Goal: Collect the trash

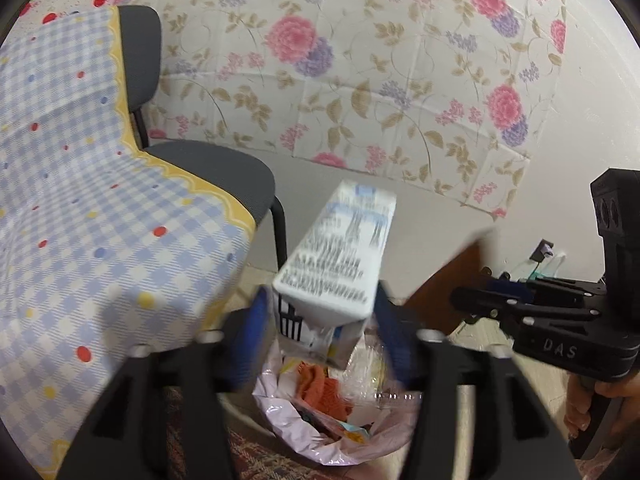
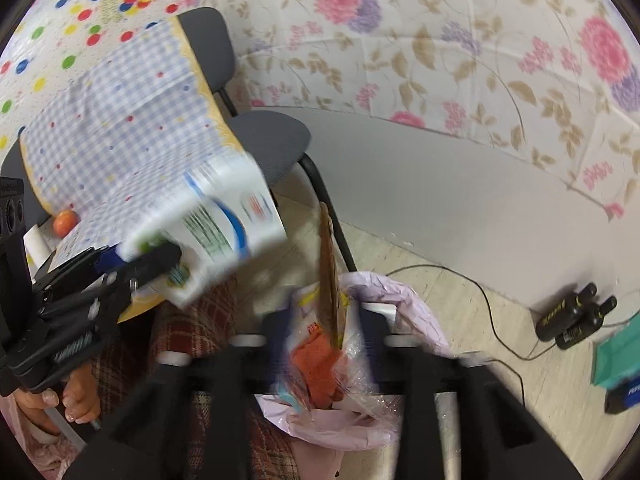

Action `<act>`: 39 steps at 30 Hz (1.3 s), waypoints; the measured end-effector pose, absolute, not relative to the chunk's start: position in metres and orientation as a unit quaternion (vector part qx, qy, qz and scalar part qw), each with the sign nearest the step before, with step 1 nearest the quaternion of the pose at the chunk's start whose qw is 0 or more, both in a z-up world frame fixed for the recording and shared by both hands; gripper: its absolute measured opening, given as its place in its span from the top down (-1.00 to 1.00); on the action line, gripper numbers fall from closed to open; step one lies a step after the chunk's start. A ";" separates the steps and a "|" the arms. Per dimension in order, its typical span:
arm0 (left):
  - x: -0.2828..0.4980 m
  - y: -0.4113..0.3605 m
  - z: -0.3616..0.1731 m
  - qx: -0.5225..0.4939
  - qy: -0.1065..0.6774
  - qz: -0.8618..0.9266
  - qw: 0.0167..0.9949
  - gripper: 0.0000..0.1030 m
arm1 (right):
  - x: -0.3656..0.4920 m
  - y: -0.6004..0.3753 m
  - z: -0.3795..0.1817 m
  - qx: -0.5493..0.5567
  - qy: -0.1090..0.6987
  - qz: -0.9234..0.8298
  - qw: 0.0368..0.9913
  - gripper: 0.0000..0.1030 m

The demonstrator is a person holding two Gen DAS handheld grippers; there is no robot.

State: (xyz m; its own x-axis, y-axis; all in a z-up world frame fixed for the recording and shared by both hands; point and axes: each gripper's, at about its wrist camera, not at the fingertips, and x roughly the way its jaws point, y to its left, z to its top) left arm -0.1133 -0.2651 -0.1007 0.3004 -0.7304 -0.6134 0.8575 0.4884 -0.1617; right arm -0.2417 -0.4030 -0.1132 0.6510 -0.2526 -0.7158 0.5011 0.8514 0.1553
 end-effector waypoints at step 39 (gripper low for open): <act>-0.053 -0.071 0.001 0.110 0.312 -0.150 0.932 -0.87 | -0.142 -0.285 0.016 0.045 0.289 -0.068 0.954 -0.81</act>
State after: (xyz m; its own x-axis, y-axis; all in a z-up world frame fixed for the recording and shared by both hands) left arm -0.0535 -0.0711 0.0007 0.7601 -0.2117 -0.6143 0.3484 0.9308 0.1104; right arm -0.1421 -0.2855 0.0165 0.8239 -0.1042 -0.5571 0.1564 0.9866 0.0467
